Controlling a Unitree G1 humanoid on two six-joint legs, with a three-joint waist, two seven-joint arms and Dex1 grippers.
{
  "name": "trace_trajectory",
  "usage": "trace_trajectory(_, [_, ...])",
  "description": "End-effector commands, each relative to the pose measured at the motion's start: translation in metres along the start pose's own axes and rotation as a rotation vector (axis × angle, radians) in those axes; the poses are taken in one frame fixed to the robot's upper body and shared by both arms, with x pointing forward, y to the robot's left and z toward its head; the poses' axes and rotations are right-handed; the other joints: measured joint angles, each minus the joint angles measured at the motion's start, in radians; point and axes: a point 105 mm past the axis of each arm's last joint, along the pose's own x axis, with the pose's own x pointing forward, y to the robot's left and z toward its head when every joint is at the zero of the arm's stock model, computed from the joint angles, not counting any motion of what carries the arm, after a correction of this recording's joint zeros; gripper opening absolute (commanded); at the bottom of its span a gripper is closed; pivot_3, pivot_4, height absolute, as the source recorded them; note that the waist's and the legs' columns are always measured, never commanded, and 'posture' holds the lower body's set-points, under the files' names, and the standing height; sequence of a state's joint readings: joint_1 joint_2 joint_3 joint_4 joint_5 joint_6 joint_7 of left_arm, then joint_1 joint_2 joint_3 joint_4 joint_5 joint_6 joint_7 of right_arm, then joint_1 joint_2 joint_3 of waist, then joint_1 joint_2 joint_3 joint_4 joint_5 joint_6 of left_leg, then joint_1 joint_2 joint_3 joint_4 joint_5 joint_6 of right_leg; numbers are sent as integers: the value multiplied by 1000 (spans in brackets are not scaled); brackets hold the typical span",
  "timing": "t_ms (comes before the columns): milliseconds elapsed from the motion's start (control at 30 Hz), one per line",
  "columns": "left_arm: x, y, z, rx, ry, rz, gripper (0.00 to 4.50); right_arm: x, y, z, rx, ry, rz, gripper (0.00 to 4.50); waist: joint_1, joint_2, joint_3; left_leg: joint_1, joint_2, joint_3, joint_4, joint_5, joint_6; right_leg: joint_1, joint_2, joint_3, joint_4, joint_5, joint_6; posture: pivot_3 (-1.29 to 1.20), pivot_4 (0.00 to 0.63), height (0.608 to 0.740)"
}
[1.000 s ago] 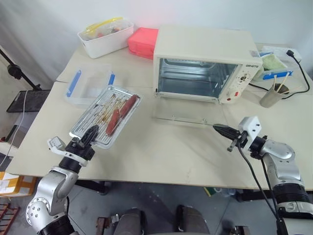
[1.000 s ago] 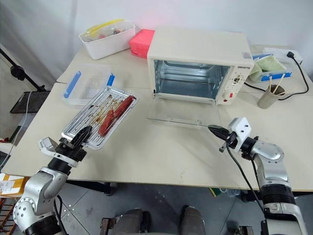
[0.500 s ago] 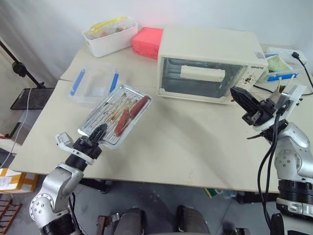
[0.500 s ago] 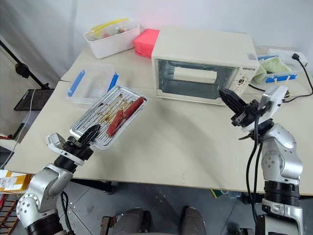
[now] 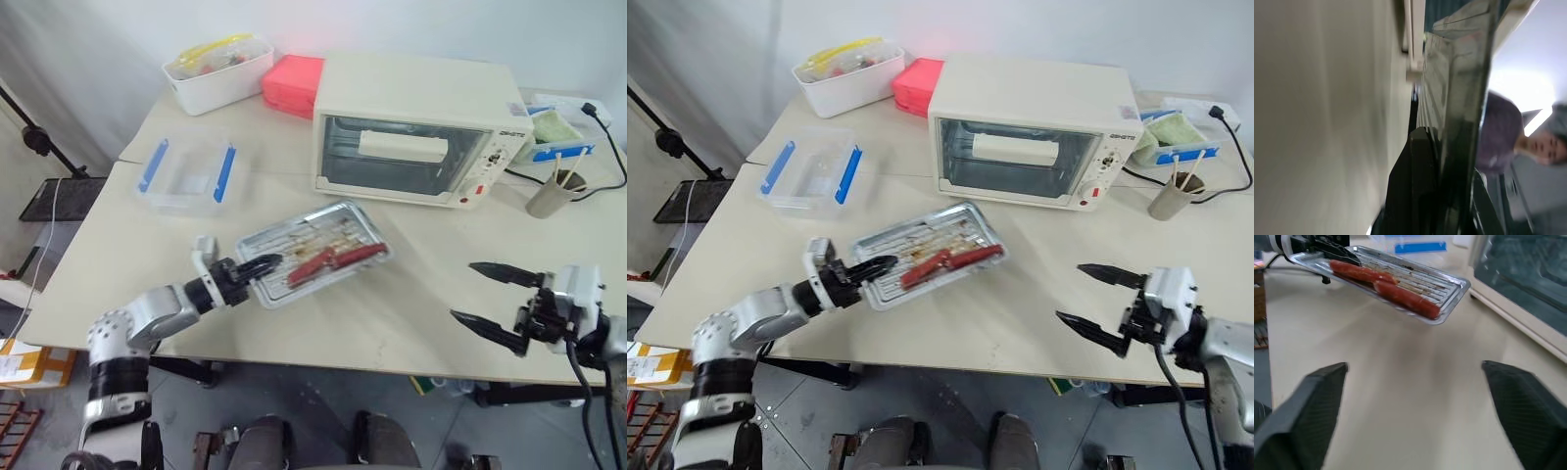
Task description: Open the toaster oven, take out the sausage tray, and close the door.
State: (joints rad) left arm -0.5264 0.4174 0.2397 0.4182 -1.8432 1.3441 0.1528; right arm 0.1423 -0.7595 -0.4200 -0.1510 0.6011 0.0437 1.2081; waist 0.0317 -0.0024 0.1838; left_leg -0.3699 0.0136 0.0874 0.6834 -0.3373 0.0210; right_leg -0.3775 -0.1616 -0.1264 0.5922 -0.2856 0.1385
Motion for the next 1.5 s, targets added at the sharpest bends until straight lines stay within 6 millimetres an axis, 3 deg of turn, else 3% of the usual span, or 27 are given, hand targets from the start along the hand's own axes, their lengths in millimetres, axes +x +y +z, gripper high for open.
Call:
trace_trajectory(33, [22,-5,-5,22,124,-21,0,-14,1,11,-54,3,-52,4465,4,0,0,0,0,0,0,0,0,0,0,0,0,0,0,0,150,740])
trace_trajectory(233, [56,2,-5,68,243,44,0,-33,10,6,-31,48,-116,4465,-5,0,0,0,0,2,-2,0,0,-1,0,1,-2,0,1,0,150,740])
trace_trajectory(400, [72,11,2,118,259,110,0,-39,16,4,-13,70,-137,4465,-5,0,0,1,0,3,-2,0,0,-1,1,3,-2,0,2,0,150,740])
trace_trajectory(500, [77,14,4,160,278,134,612,-41,17,4,-5,75,-151,4500,-1,0,0,1,0,3,-2,0,0,-1,0,3,-2,1,2,0,150,740])
trace_trajectory(667, [67,11,13,199,272,124,2140,-37,17,4,-7,72,-140,4500,-6,0,0,0,1,3,-2,-1,-1,-2,0,4,-2,1,2,0,150,740])
trace_trajectory(867, [39,5,22,333,274,135,3958,-34,15,0,-5,71,-116,4500,-14,0,0,1,2,4,-3,-1,-1,-4,1,6,-1,1,2,0,150,740])
trace_trajectory(933, [17,0,30,465,241,131,4451,-32,12,-3,-4,68,-104,4500,-17,0,0,1,2,4,-3,-1,-1,-6,1,7,0,1,2,0,150,740])
trace_trajectory(1067, [-23,-24,40,658,151,35,4451,-26,7,-4,-11,56,-81,4500,-25,0,0,0,3,3,-3,-1,-1,-9,1,10,2,1,2,0,150,740])
trace_trajectory(1233, [-78,-28,49,1170,65,130,4451,-12,-1,3,-26,23,-24,4500,-31,0,0,-2,3,5,-3,-1,-1,-14,1,14,3,1,2,0,150,740])
trace_trajectory(1400, [-104,-26,41,1588,139,227,4451,5,-6,15,-53,-9,56,4500,-14,0,0,-2,3,6,-3,-3,1,-14,-1,14,3,1,2,0,150,740])
trace_trajectory(1500, [-114,-28,39,1695,122,239,4451,16,-9,24,-72,-27,112,4500,-12,0,0,-2,6,8,-3,-5,2,-15,-3,14,3,1,2,0,150,740])
